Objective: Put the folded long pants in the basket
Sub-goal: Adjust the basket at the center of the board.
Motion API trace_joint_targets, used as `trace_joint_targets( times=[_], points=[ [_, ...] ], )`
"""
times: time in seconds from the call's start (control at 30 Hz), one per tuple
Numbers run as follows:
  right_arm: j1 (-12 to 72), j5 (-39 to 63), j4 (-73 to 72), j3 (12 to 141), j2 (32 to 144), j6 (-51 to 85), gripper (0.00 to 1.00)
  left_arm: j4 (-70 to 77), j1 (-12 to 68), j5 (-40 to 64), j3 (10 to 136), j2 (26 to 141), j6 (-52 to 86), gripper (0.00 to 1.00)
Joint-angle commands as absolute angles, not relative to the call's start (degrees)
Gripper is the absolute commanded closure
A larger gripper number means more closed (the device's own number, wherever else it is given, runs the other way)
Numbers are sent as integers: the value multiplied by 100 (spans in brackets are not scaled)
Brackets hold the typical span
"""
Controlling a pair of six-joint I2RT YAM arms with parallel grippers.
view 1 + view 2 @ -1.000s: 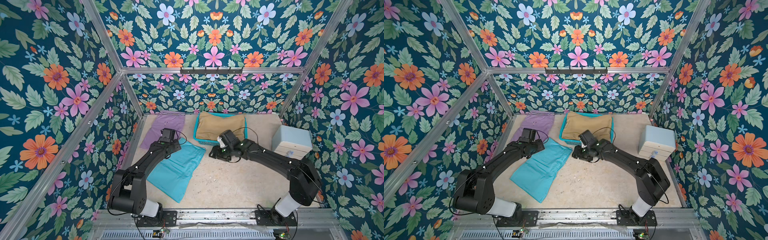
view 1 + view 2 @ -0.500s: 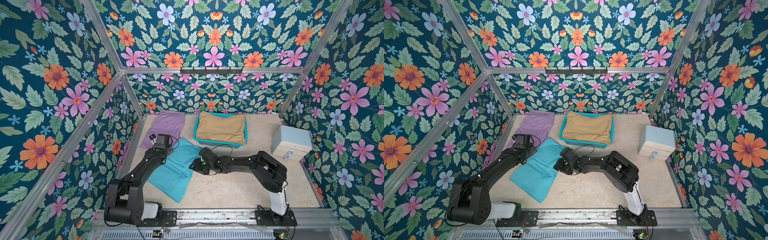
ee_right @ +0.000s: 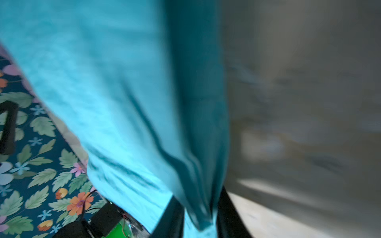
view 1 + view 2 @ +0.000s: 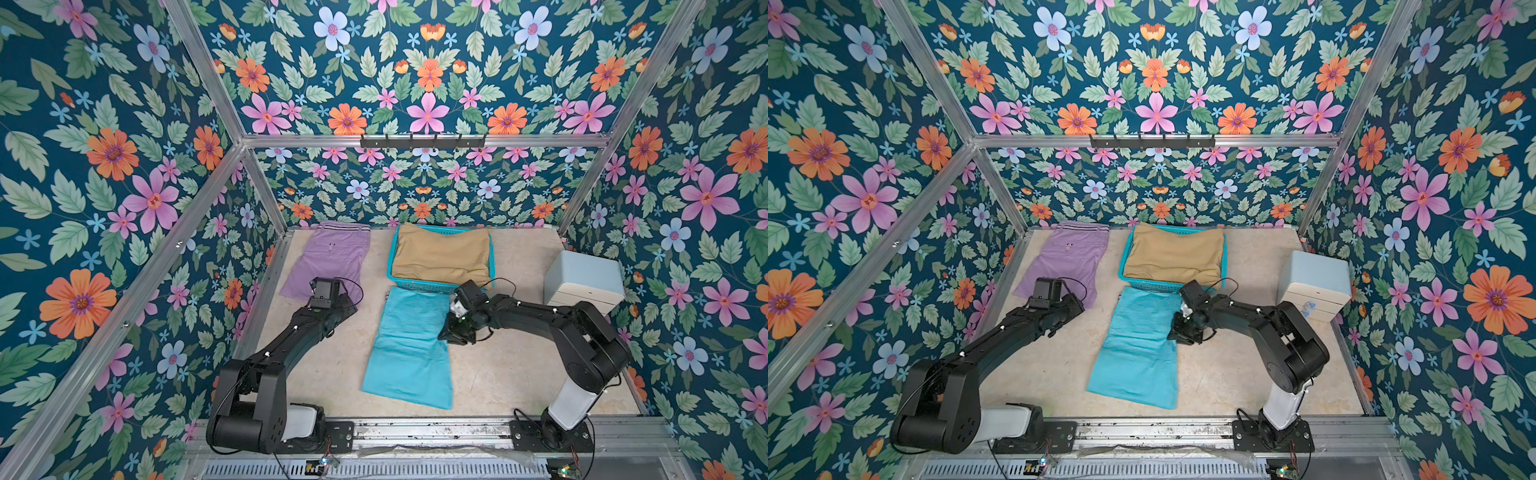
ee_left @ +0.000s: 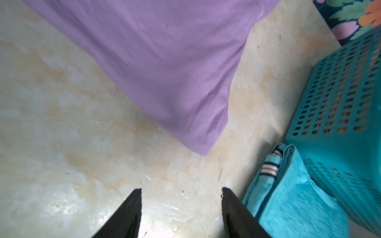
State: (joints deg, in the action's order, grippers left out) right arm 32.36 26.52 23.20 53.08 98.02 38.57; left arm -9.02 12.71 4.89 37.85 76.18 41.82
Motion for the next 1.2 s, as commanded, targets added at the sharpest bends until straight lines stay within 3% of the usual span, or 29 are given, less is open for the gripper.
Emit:
trace_joint_targets(
  times=[0.0, 0.13, 0.3, 0.67, 0.8, 0.83, 0.93, 1.03, 1.17],
  points=[
    [2831, 1746, 3527, 5374, 9547, 3263, 56, -513, 1521, 1213, 3322, 7545, 4301, 34],
    [2388, 1208, 3415, 5906, 9786, 3407, 54, -296, 2104, 1395, 2740, 7477, 4455, 35],
    [2338, 1309, 3172, 7020, 10787, 3451, 57, -299, 2708, 1257, 2438, 7234, 4656, 35],
    [3270, 1445, 3114, 8718, 11901, 2497, 56, -1347, 2701, 323, 3421, 6608, 3906, 29],
    [3298, 1013, 3059, 8241, 11136, 2396, 49, -1453, 2683, 350, 3868, 6755, 3583, 29],
    [3298, 873, 3067, 8059, 10823, 2397, 43, -1361, 2683, 583, 3965, 6835, 3446, 30],
    [3297, 545, 3002, 7168, 9693, 2705, 36, -927, 2713, 1590, 4156, 7254, 3177, 36],
    [3280, 278, 3173, 6253, 8491, 3133, 33, -71, 2881, 2274, 3980, 7641, 3284, 37],
    [3257, 359, 3704, 5022, 7210, 3921, 33, 61, 3144, 2152, 4126, 8247, 3311, 43]
  ],
)
